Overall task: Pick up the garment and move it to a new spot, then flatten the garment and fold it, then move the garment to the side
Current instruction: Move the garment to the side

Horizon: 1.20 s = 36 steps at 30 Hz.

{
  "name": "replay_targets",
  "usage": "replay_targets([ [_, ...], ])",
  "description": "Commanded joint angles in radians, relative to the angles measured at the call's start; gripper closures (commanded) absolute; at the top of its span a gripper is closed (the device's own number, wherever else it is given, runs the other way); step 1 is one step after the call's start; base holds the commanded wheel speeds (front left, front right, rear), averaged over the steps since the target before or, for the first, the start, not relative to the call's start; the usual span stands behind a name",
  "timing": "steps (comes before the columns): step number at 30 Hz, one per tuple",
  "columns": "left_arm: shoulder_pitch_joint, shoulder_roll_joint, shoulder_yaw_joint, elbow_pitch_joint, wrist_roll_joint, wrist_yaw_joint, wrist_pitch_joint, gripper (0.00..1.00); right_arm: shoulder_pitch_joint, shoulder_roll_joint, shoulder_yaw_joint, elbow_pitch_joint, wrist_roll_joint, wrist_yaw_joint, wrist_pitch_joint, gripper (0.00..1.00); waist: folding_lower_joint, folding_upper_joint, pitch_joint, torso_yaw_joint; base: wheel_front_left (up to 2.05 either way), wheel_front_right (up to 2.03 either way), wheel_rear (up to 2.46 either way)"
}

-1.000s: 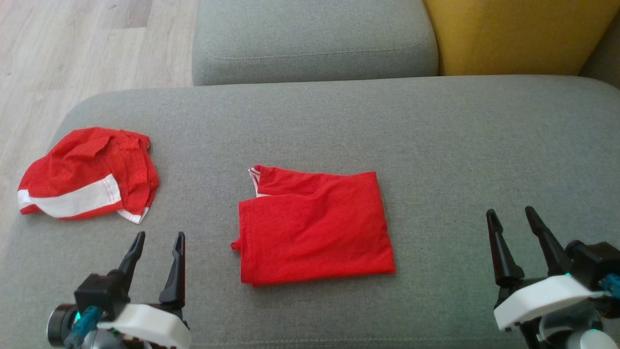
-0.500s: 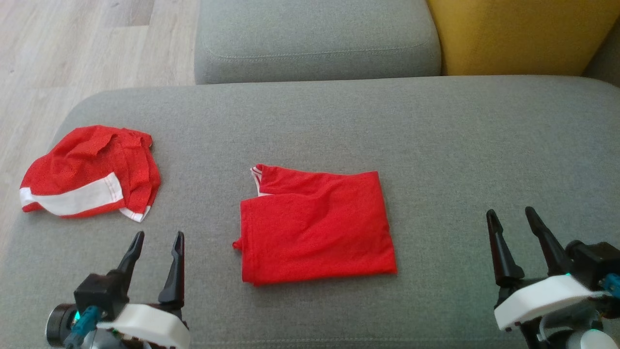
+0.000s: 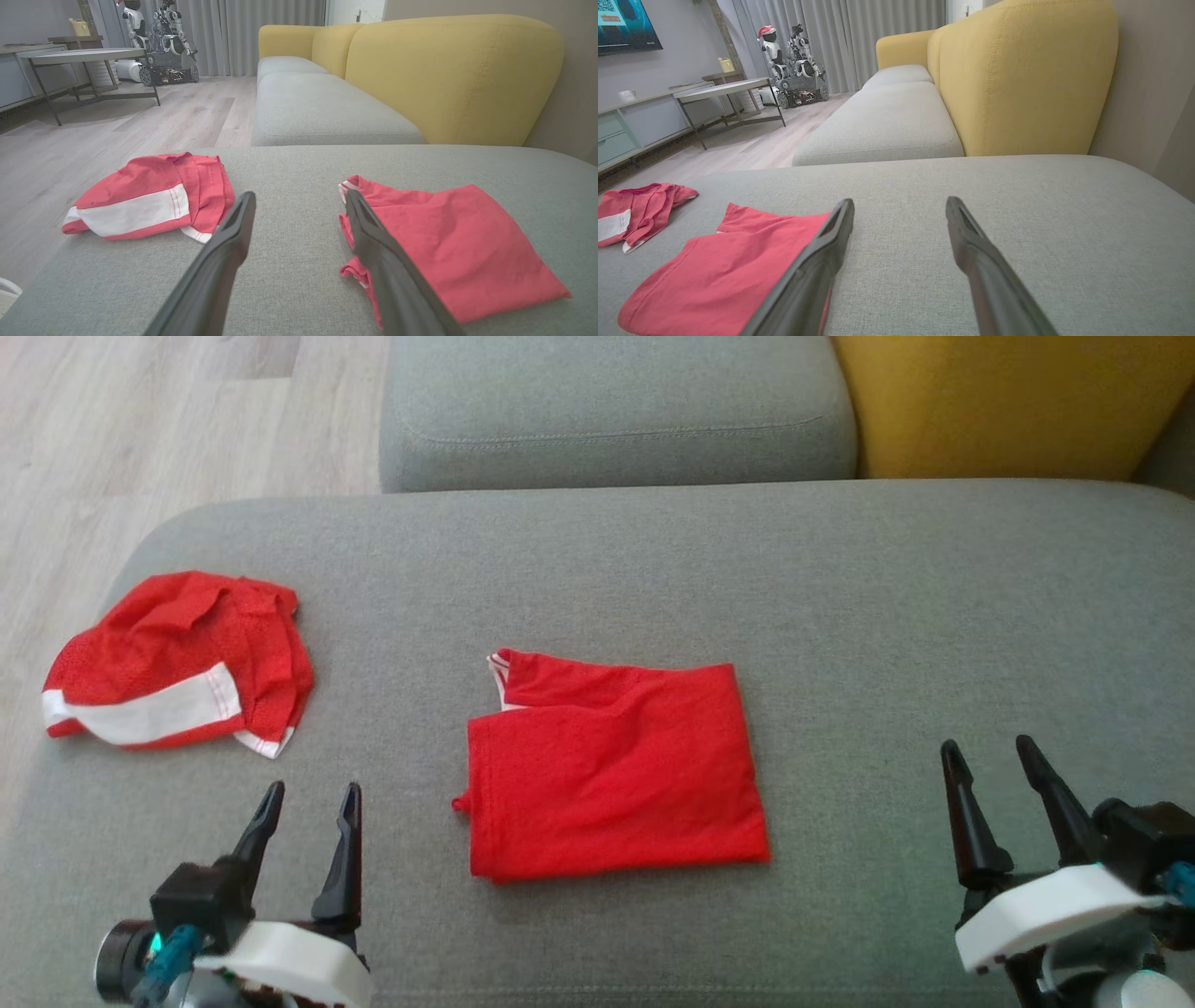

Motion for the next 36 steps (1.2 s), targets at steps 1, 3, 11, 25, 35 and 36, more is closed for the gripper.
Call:
replay_targets([
  [1, -0.066, 0.021, 0.036, -0.036, 0.004, 0.001, -0.005, 0.0, -0.048, -0.013, 0.023, -0.027, -0.008, -0.001, 0.007, 0.0, 0.0, 0.0, 0.008, 0.01, 0.0, 0.0, 0.0],
  [3, -0.083, 0.021, 0.03, -0.037, 0.006, -0.005, -0.005, 0.0, -0.065, -0.015, 0.035, -0.007, -0.001, -0.001, 0.011, 0.0, 0.0, 0.0, 0.023, 0.025, 0.0, 0.0, 0.0],
  [11, -0.17, -0.004, 0.009, -0.029, 0.012, -0.031, -0.026, 0.0, -0.182, -0.032, 0.109, 0.174, 0.03, -0.001, -0.007, 0.0, 0.0, 0.0, 0.107, 0.103, 0.0, 0.0, 0.0],
  [25, -0.277, -0.071, -0.008, 0.037, 0.022, -0.073, -0.064, 0.0, -0.386, -0.02, 0.2, 0.537, 0.066, -0.001, 0.066, 0.0, 0.0, 0.0, 0.214, 0.208, 0.0, 0.0, 0.0],
  [35, -0.286, -0.076, 0.025, 0.036, 0.04, -0.084, -0.067, 0.0, -0.456, -0.035, 0.215, 0.532, 0.063, -0.001, 0.051, 1.0, 0.0, 0.0, 0.237, 0.119, 0.0, 0.0, 0.0],
  [36, -0.284, -0.075, 0.029, 0.033, 0.043, -0.084, -0.067, 0.0, -0.46, -0.043, 0.218, 0.525, 0.06, -0.001, 0.05, 1.0, 0.0, 0.0, 0.236, 0.098, 0.0, 0.0, 0.0],
])
